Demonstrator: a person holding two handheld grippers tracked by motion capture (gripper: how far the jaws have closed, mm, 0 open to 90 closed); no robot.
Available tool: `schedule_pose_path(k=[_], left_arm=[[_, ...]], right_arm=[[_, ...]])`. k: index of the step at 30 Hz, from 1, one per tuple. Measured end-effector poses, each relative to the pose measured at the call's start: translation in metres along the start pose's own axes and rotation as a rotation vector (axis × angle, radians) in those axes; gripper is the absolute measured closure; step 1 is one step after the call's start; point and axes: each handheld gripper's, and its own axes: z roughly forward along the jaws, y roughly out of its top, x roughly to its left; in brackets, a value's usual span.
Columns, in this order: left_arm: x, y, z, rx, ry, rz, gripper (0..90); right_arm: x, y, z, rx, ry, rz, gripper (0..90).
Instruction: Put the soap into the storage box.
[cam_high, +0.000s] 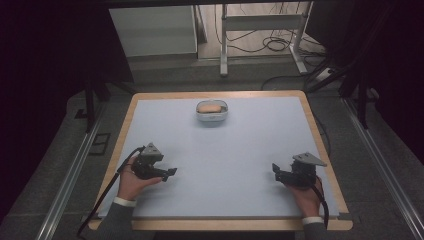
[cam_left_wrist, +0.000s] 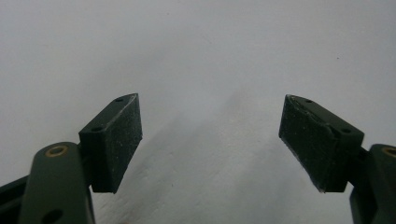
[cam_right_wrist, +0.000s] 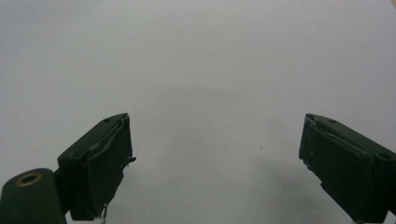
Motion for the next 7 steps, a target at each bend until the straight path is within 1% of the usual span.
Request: schedule_pose_path(k=[3, 7], left_arm=[[0.0005, -0.0001, 0.0003, 0.003, 0.001, 0.001, 21.4], [0.0015, -0.0006, 0.0005, -0.002, 0.002, -0.010, 20.8]], right_arm=[[-0.0003, -0.0001, -0.0008, -0.005, 0.006, 0.001, 9.6], [-0.0004, -0.0008, -0.0027, -0.028, 0.022, -0.004, 9.3]])
